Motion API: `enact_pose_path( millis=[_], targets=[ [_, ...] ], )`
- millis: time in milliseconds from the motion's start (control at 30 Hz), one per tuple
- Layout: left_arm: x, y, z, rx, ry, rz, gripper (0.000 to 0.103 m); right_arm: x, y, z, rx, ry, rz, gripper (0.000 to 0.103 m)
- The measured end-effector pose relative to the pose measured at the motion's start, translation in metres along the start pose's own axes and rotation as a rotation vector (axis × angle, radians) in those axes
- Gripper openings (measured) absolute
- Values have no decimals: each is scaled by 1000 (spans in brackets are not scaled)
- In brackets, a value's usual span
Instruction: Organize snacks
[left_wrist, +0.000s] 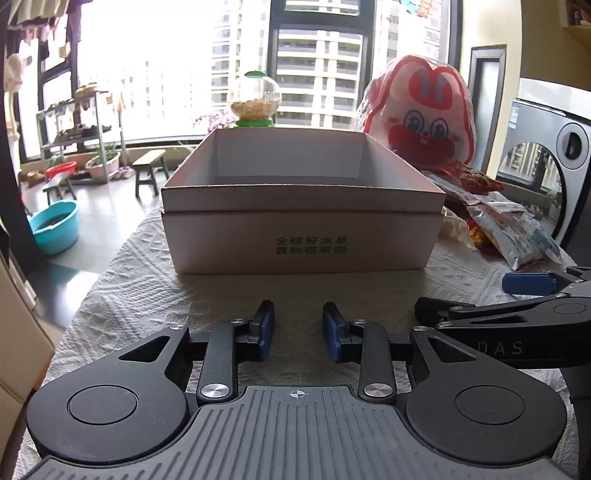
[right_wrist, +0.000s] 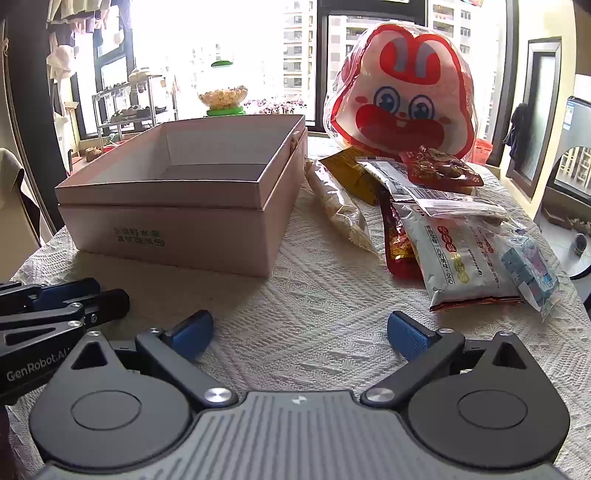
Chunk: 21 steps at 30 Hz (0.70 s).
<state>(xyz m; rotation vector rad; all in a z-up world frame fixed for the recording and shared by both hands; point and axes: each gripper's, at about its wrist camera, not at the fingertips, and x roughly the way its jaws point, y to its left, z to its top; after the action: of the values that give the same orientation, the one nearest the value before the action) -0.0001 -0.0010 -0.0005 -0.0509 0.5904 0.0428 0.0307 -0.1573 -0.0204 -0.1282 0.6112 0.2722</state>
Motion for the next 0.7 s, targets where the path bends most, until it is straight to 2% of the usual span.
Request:
enact_pose_path(
  millis=[700],
  targets=[
    [-1,-2,-1,14,8,11,34,0,0,0,1,5,1,101]
  ],
)
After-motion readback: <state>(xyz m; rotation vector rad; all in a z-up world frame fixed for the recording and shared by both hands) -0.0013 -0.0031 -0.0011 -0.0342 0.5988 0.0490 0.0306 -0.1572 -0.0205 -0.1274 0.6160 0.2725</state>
